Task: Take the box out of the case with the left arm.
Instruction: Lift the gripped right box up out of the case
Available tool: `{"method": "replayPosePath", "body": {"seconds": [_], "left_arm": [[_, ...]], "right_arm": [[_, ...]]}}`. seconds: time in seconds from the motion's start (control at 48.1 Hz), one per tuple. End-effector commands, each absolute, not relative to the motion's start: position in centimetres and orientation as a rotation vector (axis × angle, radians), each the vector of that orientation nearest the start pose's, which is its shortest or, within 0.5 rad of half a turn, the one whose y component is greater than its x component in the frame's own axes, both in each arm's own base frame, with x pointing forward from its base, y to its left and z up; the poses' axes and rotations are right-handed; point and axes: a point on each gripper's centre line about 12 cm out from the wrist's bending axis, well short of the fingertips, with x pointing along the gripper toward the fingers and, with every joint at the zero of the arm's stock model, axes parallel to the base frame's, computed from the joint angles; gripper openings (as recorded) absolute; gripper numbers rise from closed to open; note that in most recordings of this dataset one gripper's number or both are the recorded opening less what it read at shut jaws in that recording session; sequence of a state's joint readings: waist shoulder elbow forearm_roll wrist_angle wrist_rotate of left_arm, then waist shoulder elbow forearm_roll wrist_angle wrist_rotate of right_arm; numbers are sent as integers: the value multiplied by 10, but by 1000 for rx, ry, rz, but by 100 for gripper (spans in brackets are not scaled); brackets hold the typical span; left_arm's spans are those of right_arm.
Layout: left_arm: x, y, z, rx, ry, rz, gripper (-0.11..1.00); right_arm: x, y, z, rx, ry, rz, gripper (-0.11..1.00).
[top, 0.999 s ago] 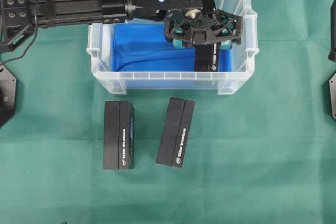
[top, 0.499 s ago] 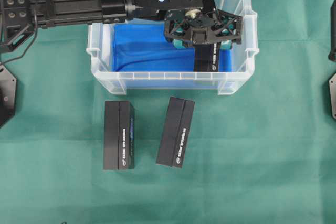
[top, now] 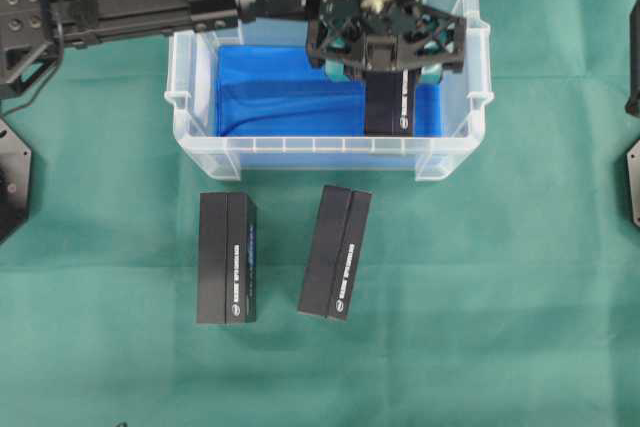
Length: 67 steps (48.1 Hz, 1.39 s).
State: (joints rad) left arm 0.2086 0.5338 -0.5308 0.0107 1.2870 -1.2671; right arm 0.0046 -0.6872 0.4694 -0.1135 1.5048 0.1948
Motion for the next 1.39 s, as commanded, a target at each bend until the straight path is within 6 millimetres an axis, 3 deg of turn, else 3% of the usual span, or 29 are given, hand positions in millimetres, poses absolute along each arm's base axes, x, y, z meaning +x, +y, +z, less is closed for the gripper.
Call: {"method": "replayPosePath", "body": {"seconds": [0.0, 0.27, 0.749, 1.373], "left_arm": [[517, 111, 305, -1219, 896, 915, 62], [517, 108, 347, -1222, 869, 892, 62], [507, 98, 399, -1220, 829, 850, 60], [505, 99, 400, -1215, 834, 857, 61]], "right_arm": [[182, -13, 352, 82, 1256, -219, 0], [182, -14, 352, 86, 1257, -224, 0], [182, -14, 352, 86, 1255, -224, 0], [182, -14, 352, 86, 1255, -224, 0]]}}
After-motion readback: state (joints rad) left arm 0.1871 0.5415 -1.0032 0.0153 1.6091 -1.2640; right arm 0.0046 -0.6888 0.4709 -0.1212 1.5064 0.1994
